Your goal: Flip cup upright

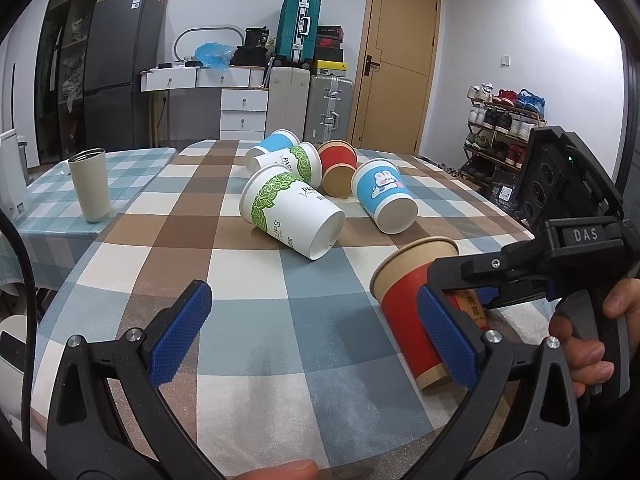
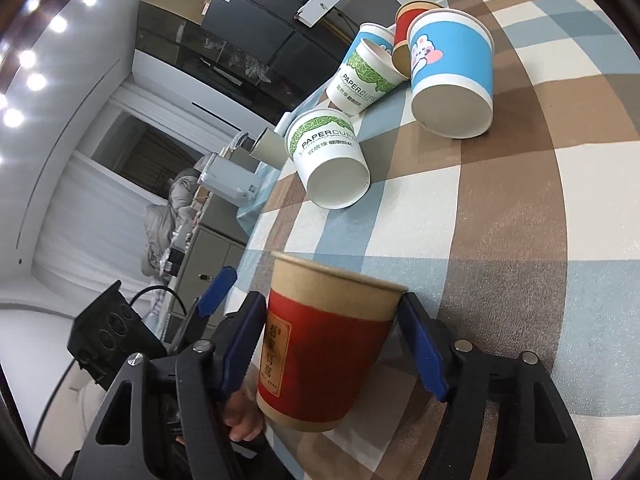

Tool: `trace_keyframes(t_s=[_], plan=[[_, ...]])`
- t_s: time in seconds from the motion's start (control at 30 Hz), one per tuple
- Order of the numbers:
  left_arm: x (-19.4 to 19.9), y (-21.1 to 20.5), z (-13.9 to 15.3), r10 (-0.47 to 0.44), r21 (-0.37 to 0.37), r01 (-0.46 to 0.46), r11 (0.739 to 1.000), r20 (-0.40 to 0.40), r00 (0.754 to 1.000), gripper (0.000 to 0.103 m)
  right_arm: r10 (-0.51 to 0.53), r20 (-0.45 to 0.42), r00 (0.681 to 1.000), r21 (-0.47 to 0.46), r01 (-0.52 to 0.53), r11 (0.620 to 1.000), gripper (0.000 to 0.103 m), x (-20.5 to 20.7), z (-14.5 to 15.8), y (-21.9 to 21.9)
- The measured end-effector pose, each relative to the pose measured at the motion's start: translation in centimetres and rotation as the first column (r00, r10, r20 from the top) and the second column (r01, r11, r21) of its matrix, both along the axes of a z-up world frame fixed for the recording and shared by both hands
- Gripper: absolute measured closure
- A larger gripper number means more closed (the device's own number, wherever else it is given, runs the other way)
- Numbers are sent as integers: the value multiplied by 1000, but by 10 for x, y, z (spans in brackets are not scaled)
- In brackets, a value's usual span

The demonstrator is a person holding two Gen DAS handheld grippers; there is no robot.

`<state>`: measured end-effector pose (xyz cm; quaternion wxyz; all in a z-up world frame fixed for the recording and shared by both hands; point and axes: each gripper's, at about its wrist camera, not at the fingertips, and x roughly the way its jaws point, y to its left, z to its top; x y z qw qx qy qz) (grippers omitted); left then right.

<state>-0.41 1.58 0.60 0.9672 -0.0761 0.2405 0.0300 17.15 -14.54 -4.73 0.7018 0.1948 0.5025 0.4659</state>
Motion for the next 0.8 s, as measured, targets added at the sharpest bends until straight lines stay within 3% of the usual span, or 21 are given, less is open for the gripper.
trace_keyframes(t_s=[0.17,0.3,0.43,0.8], plan=[[1,-2,-1,-2,5,2,1000,-1,1000,1,-21,54,998,-8,21,1000,36,-4,8,-7],[1,-2,-2,-1,4,1,1000,-3,1000,1,-57,212,976,-69,73,995,36,-12,25,-13],[2,-2,-3,-2,4,2,1000,-11,1000,1,-65,406,912,-144,134,980,36,-26,42,-12],[2,-5,-5,-6,7,6,1000,-14,1000,1,-51,602,797,-249,248,936,36,-37,42,8]])
